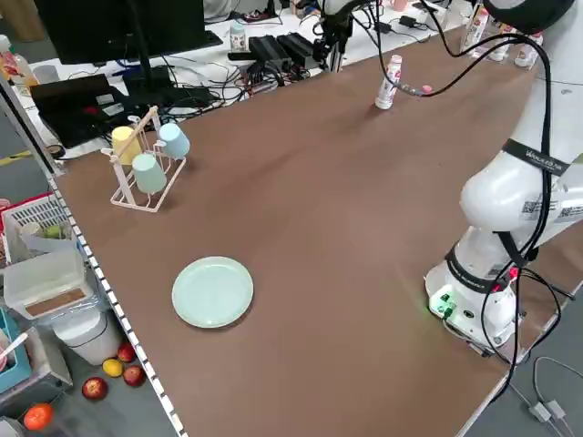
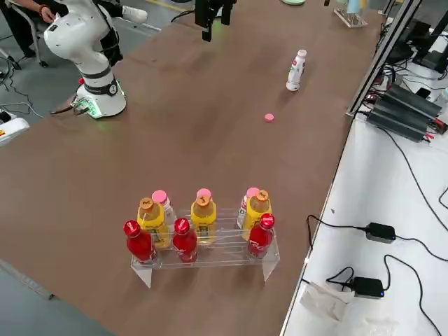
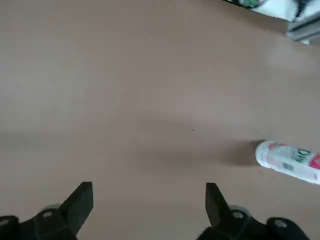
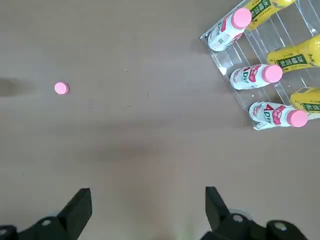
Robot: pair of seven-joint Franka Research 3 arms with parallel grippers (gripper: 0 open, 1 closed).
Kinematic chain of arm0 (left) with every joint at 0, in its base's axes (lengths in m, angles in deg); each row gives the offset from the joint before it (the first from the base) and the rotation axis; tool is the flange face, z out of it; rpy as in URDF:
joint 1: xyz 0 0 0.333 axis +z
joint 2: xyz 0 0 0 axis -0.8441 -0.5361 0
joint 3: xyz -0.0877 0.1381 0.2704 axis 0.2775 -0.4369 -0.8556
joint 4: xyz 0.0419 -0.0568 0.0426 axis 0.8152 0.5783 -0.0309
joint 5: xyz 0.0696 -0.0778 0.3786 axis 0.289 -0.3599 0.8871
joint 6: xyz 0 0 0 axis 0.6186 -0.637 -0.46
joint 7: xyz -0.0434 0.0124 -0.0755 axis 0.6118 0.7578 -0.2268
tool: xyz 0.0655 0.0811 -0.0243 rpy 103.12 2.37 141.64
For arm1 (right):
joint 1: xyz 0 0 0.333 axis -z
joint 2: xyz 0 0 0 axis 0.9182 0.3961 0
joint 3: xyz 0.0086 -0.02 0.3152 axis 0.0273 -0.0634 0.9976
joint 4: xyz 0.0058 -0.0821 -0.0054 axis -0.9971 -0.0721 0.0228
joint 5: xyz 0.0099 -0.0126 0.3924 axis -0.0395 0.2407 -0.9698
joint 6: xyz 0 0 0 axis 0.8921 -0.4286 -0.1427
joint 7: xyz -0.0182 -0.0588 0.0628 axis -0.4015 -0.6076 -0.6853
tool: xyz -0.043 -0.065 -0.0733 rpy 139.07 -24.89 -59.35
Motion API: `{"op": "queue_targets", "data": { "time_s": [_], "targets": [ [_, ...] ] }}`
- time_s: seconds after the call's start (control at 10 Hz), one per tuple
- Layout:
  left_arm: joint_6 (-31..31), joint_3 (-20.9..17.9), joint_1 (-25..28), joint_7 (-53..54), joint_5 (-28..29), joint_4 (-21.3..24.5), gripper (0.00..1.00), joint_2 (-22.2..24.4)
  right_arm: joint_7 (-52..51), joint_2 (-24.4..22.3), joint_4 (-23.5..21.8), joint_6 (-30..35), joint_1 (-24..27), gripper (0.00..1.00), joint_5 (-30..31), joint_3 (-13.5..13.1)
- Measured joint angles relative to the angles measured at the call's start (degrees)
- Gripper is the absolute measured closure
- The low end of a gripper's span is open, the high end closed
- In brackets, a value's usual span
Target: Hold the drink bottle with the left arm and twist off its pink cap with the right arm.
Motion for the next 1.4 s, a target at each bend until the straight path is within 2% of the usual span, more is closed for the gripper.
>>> {"op": "queue_targets", "data": {
  "time_s": [0.2,0.3,0.5,0.7,1.2,1.4],
  "targets": [
    [2.2,-4.5,-2.5,-1.7,1.4,-0.7,0.00,0.4,0.0,0.0,0.2,-0.3,0.1,0.00,0.0,-0.1],
    [5.5,-5.6,-2.9,-2.5,2.4,-2.8,0.00,0.7,0.0,0.0,0.7,-0.3,0.0,0.00,0.0,-0.1],
    [13.9,-6.3,-3.0,-5.5,3.8,-8.1,0.00,1.5,0.0,0.0,1.8,-0.1,0.0,0.00,0.0,0.0],
    [18.8,-7.2,-3.1,-6.1,7.8,-11.8,0.00,2.5,0.0,0.0,2.1,0.1,0.1,0.00,0.0,-0.2],
    [25.7,-11.0,-2.9,-1.8,9.4,-13.9,0.00,6.1,0.0,0.0,2.1,-0.1,0.1,0.00,0.0,-0.3],
    [29.3,-11.4,-2.9,-1.7,9.4,-17.0,0.00,6.6,0.0,0.0,2.1,-0.1,0.1,0.00,0.0,-0.3]
  ]
}}
